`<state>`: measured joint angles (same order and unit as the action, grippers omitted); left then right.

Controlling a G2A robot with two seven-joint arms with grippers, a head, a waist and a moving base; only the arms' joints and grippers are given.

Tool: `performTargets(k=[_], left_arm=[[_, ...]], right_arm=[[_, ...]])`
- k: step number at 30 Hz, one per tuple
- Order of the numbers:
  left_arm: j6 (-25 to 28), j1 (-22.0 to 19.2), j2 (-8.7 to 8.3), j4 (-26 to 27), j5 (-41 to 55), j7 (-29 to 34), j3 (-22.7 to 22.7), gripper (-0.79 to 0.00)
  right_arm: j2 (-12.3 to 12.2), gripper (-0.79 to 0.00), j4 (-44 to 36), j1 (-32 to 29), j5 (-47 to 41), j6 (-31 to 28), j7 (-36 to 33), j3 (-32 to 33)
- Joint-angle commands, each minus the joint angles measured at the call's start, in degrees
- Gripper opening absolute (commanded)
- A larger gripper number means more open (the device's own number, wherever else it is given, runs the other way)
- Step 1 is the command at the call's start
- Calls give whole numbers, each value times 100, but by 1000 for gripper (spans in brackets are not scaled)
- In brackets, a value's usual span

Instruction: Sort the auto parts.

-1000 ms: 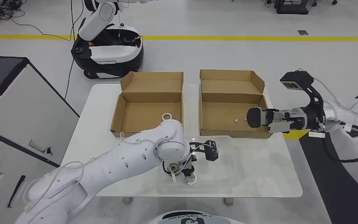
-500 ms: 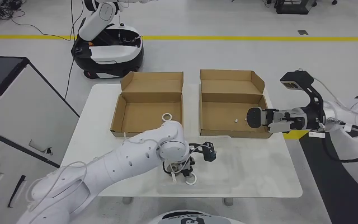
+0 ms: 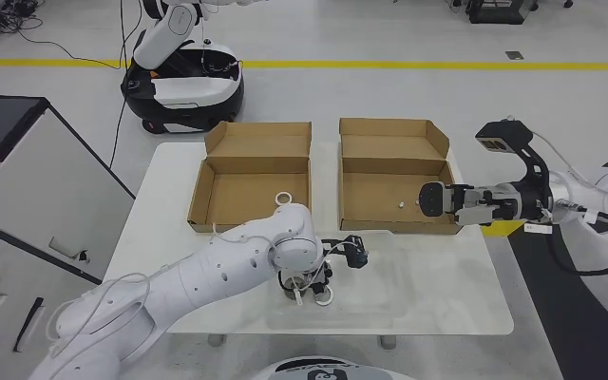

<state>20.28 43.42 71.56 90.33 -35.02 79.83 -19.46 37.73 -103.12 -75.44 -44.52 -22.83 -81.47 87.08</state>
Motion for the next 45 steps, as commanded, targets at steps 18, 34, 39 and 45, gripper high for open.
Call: performTargets(k=[18, 34, 39, 45], left_arm=[[-111, 63, -14, 253, -162, 95, -66, -493], [-18, 14, 132, -113, -196, 36, 74, -560], [-22, -16, 162, -174, -227, -43, 58, -785], [-88, -19, 118, -5, -340, -143, -93, -785]], right_arm=[[0, 0, 0, 0, 0, 0, 0, 0], [0, 0, 0, 0, 0, 0, 0, 0], [0, 0, 0, 0, 0, 0, 0, 0], [0, 0, 0, 0, 0, 0, 0, 0]])
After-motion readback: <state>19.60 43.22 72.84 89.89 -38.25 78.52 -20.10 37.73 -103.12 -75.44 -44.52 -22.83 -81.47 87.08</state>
